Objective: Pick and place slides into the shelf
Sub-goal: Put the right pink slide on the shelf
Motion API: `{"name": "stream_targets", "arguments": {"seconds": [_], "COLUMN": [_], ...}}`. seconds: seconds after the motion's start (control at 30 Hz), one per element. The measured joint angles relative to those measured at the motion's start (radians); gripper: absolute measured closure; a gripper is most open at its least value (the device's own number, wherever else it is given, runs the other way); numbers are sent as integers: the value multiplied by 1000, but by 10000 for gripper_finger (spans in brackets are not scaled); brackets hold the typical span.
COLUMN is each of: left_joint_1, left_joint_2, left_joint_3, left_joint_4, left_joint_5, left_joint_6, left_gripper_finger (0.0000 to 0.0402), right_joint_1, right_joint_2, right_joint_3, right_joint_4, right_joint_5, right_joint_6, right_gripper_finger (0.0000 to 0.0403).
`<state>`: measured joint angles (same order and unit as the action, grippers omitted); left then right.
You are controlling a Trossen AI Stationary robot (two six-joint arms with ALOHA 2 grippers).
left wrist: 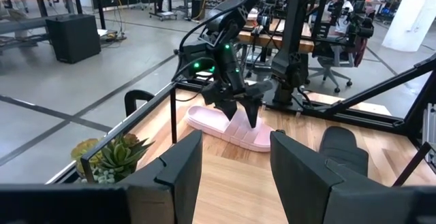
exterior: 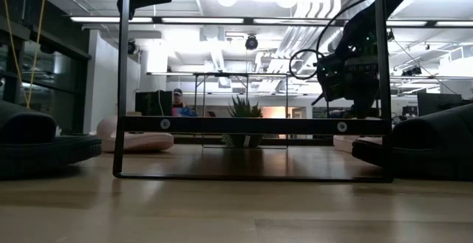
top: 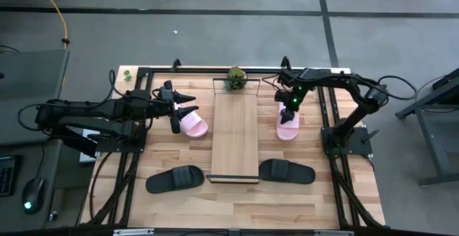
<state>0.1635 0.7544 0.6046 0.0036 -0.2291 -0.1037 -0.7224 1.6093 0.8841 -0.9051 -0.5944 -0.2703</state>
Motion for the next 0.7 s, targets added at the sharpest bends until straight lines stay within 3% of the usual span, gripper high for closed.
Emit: {"name": "stream_targets", "arguments": {"seconds": [0.33,0.7], "left_joint_1": [0,0], "left_joint_2": [0,0], "left_joint_3": [0,0], "left_joint_4": [0,0], "left_joint_5": [0,0], "left_joint_6": [-6,-6], "left_gripper_finger": [245,245], "right_joint_1": [29,30], "right_joint_2": [0,0], "right_joint_3": [0,0], "right_joint_4": [23,23], "right_joint_5": [15,50], "right_joint_6": [0,4], "right_gripper_finger": [167,321]}}
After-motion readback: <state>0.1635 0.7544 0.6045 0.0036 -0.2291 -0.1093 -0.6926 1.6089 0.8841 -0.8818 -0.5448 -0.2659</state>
